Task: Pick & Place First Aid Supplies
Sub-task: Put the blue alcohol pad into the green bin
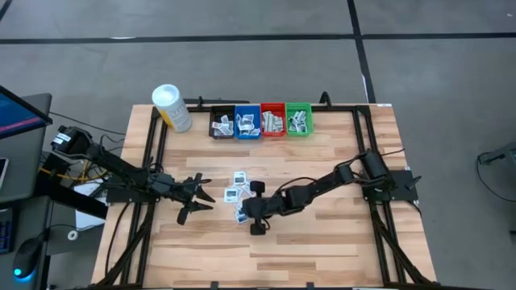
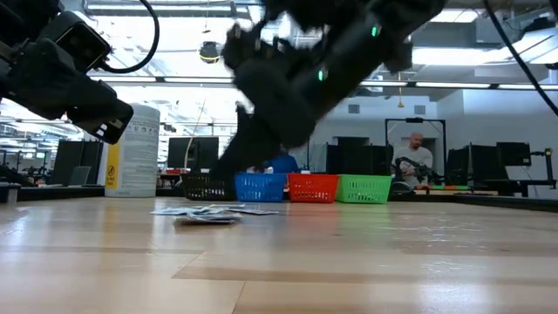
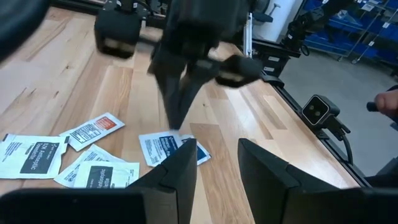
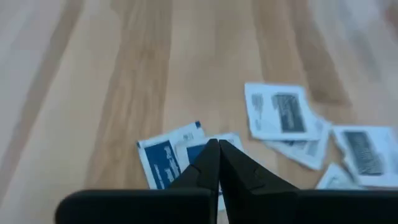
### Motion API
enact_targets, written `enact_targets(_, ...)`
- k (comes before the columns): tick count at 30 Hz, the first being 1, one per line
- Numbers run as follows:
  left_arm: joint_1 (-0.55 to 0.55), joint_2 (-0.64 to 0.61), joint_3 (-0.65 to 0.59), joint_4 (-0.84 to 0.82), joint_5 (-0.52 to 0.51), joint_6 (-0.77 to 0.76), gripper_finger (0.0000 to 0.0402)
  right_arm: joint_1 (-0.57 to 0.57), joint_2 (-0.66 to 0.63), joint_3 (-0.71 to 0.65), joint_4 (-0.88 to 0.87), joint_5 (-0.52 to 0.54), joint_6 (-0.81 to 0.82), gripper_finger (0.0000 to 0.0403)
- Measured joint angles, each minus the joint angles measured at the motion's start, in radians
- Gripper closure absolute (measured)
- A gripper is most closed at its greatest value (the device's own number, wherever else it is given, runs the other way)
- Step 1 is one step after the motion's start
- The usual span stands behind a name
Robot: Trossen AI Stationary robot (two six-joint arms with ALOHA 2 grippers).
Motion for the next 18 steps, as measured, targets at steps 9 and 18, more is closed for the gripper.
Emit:
enact_targets(9,0.0,0.0,0.0,-0.001,0.0,0.0,0.0284,0.04,-0.067,0.002,-0.017,0.05,-0.015,0.0402)
enact_targets(18,0.0,0.0,0.0,-0.001,0.0,0.0,0.0284,0.029,-0.019,0.007,0.068,0.036,0.012,0.0335)
